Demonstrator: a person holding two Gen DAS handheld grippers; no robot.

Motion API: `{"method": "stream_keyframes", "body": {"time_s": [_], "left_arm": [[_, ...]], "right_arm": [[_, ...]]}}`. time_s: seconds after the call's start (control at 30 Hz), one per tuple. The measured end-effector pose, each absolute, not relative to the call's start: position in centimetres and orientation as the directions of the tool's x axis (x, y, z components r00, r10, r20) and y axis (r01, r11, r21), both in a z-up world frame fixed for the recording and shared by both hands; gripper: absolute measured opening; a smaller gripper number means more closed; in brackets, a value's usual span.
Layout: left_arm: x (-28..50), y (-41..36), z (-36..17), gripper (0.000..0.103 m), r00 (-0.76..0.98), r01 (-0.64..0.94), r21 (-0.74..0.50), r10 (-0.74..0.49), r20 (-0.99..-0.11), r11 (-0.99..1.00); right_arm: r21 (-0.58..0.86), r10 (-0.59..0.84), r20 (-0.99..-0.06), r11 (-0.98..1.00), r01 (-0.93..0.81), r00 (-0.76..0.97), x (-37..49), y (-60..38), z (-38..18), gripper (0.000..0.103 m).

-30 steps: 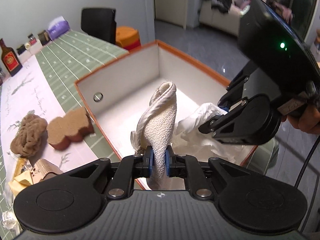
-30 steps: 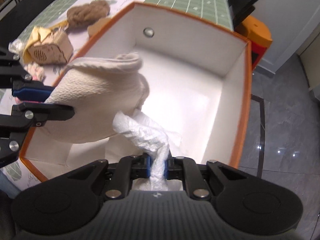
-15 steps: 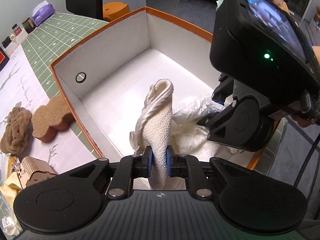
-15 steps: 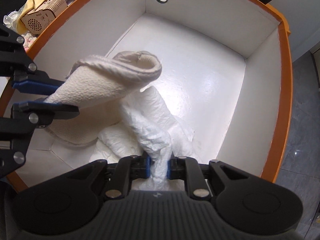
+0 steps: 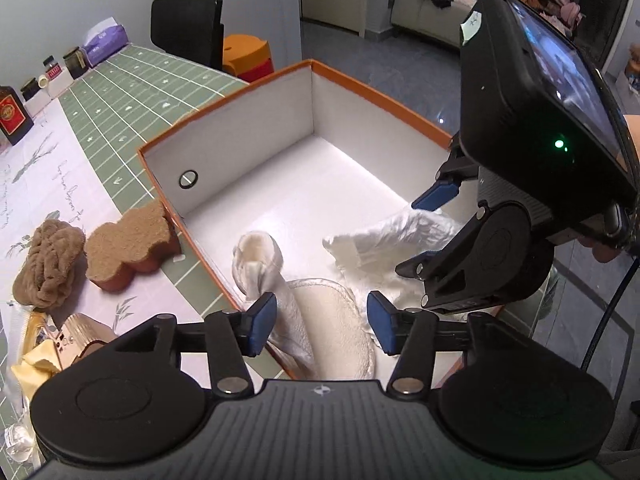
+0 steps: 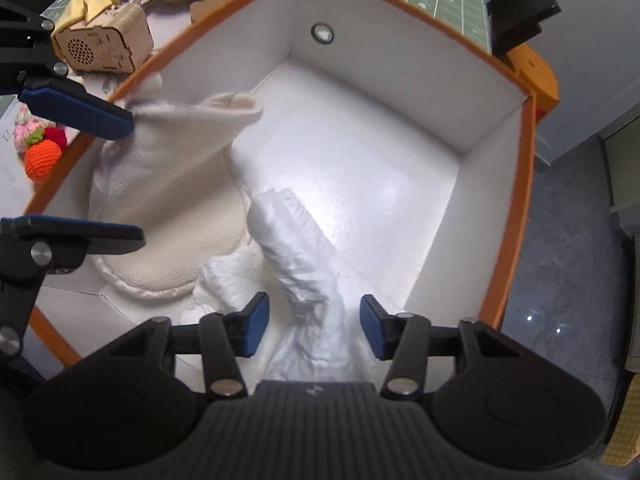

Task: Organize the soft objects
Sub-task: 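Open both tools to drop the sheet and towel inside the box, then withdraw both tools from the box back over the table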

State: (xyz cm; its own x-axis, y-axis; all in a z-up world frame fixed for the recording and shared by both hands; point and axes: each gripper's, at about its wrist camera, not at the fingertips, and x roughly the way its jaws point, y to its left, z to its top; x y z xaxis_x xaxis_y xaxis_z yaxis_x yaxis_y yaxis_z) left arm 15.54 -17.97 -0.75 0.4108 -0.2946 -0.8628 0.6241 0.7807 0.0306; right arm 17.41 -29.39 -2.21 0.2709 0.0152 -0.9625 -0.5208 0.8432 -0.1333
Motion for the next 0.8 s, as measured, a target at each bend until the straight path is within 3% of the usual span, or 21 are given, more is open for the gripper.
{"method": "stream_keyframes", "body": {"time_s": [0.57, 0.67, 0.8], "left_arm": [[12.5, -10.6, 3.0, 0.064, 0.599, 0.447, -0.004, -0.303, -0.741, 0.894], [11.7, -8.3, 3.3, 0.064, 0.645, 0.38, -0.017, -0.279, -0.711, 0.925], [10.6, -4.9, 3.6, 0.064, 0.709, 0.272, -0.023, -0.217, -0.671, 0.962]], "right_arm": [[-0.166, 0.096, -0.839, 0.892, -0.42, 0.535, 14.3, -25.0, 4.9, 0.061], [-0.144, 0.143, -0.79, 0.902, -0.406, 0.596, 13.7, -23.4, 5.5, 0.083], [-0.11, 0.211, -0.721, 0.906, -0.409, 0.66, 12.3, -21.0, 6.1, 0.083]]}}
